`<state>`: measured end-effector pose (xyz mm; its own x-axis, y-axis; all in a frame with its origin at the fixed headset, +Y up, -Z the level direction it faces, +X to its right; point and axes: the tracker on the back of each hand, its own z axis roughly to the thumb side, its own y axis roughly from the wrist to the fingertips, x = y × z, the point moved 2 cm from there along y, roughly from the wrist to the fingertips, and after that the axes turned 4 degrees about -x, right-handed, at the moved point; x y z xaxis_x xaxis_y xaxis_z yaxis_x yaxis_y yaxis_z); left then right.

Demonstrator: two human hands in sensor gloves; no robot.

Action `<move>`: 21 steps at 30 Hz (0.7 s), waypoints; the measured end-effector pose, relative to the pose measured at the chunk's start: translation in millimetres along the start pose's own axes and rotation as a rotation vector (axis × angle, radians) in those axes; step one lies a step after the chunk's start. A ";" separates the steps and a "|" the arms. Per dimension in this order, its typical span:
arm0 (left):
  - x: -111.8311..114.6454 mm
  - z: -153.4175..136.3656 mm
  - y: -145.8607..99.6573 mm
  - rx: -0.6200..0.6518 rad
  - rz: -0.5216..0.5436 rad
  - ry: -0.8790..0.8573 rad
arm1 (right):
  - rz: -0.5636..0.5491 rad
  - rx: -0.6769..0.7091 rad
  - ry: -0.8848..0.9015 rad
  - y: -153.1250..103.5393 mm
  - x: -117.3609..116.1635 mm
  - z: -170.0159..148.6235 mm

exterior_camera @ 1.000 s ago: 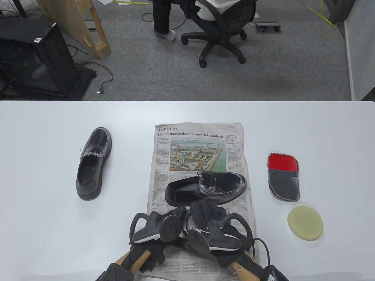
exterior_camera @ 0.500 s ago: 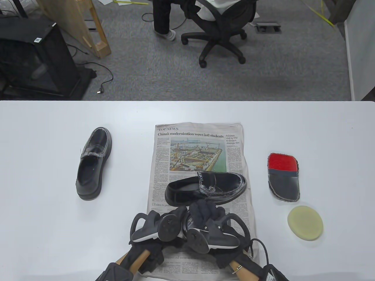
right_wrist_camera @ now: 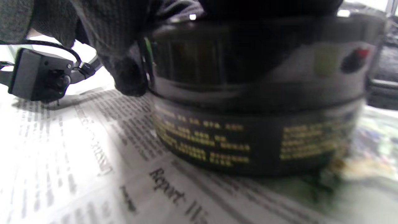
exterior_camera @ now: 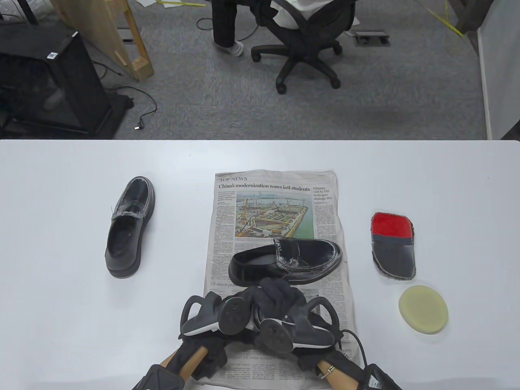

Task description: Dip and apply leather care cream with polishing sponge on shoes

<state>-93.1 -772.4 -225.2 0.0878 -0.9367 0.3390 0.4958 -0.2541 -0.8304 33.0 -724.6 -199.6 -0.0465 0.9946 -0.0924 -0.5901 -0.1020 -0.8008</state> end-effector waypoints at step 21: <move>0.1 -0.5 0.0 0.000 -0.002 -0.012 | 0.209 -0.062 0.001 2.2 -8.7 -16.1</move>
<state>-93.6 -772.6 -225.4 0.0977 -0.9333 0.3457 0.4961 -0.2554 -0.8298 45.2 -733.7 -210.1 -0.1618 0.9518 -0.2604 -0.5169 -0.3065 -0.7993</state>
